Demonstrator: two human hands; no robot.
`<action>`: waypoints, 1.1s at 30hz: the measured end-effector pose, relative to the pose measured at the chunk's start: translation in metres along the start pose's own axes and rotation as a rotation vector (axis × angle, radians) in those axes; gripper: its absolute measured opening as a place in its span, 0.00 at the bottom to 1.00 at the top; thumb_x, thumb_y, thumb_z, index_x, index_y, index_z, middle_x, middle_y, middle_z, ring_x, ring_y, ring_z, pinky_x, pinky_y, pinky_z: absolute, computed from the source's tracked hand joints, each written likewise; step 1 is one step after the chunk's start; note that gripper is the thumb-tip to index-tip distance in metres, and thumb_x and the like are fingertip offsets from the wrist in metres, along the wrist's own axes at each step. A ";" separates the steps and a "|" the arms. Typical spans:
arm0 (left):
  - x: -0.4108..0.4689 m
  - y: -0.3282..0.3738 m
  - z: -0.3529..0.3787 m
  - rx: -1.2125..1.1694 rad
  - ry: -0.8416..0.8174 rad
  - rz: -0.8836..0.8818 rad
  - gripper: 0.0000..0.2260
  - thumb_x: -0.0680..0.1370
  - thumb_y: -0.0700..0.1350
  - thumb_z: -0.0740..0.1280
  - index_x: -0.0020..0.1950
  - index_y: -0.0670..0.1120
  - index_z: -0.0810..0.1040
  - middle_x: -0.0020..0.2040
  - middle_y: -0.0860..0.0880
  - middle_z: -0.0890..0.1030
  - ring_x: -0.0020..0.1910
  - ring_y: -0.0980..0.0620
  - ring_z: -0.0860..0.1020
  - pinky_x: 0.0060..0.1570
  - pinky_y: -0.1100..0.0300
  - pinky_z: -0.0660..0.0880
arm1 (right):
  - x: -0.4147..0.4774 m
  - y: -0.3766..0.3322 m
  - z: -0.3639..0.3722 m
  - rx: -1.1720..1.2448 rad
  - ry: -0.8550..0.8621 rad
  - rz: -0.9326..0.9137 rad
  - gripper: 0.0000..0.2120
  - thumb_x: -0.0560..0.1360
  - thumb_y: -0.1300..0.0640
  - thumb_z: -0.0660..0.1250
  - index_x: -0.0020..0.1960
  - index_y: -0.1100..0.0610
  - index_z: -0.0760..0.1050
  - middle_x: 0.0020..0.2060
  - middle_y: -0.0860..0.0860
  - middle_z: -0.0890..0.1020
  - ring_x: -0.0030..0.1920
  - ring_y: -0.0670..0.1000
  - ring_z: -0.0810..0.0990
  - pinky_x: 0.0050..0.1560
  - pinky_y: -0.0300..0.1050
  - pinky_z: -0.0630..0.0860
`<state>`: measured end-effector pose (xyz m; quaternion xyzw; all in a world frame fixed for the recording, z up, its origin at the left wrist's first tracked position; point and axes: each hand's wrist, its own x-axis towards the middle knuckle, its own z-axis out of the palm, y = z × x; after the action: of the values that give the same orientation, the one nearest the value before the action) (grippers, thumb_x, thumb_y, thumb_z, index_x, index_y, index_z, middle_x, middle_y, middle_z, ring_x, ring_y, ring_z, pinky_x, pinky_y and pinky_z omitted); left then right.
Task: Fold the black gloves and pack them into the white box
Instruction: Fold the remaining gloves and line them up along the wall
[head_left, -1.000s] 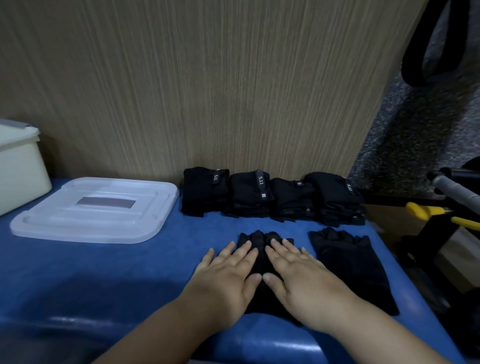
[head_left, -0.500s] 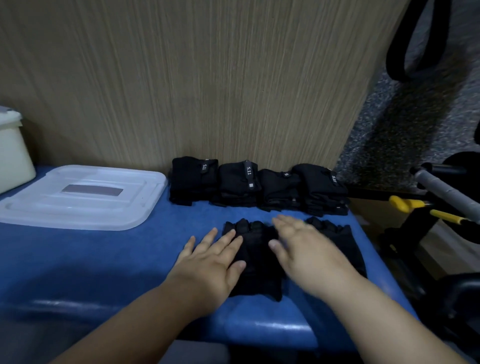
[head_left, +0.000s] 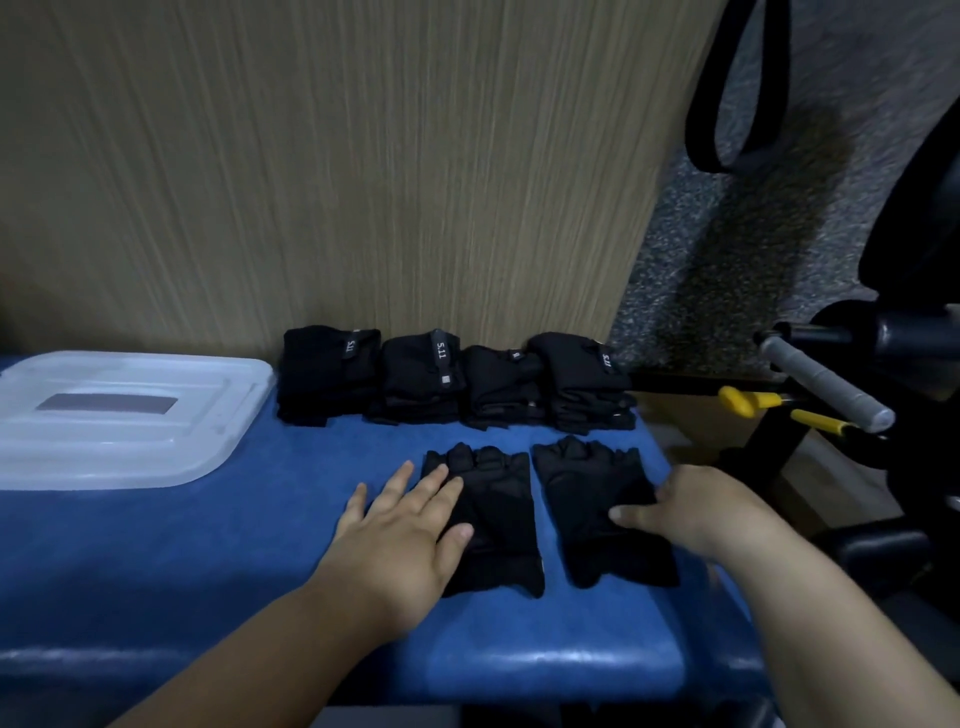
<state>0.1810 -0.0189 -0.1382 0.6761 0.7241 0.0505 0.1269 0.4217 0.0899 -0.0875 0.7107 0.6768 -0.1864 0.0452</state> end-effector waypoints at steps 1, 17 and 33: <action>0.001 0.001 0.000 0.001 0.003 -0.003 0.24 0.82 0.59 0.43 0.78 0.57 0.43 0.77 0.61 0.40 0.75 0.57 0.33 0.74 0.48 0.35 | 0.001 0.001 0.001 0.014 0.014 -0.016 0.25 0.67 0.35 0.71 0.34 0.55 0.66 0.32 0.51 0.70 0.34 0.51 0.73 0.30 0.43 0.65; 0.012 0.006 0.002 -0.177 0.048 -0.016 0.22 0.82 0.59 0.49 0.76 0.61 0.53 0.77 0.62 0.48 0.76 0.59 0.42 0.74 0.45 0.36 | -0.010 -0.030 0.005 1.160 -0.284 -0.383 0.18 0.69 0.43 0.70 0.43 0.52 0.65 0.48 0.55 0.78 0.41 0.51 0.71 0.48 0.50 0.76; 0.024 -0.008 -0.011 -0.650 0.208 -0.177 0.23 0.79 0.59 0.50 0.41 0.47 0.77 0.48 0.55 0.75 0.56 0.53 0.69 0.64 0.54 0.64 | -0.001 -0.049 0.036 0.607 -0.037 -0.371 0.12 0.74 0.48 0.70 0.53 0.49 0.71 0.32 0.47 0.78 0.26 0.41 0.74 0.29 0.34 0.69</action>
<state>0.1694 0.0049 -0.1327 0.5262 0.7348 0.3358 0.2652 0.3667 0.0815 -0.1117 0.5534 0.7070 -0.3971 -0.1903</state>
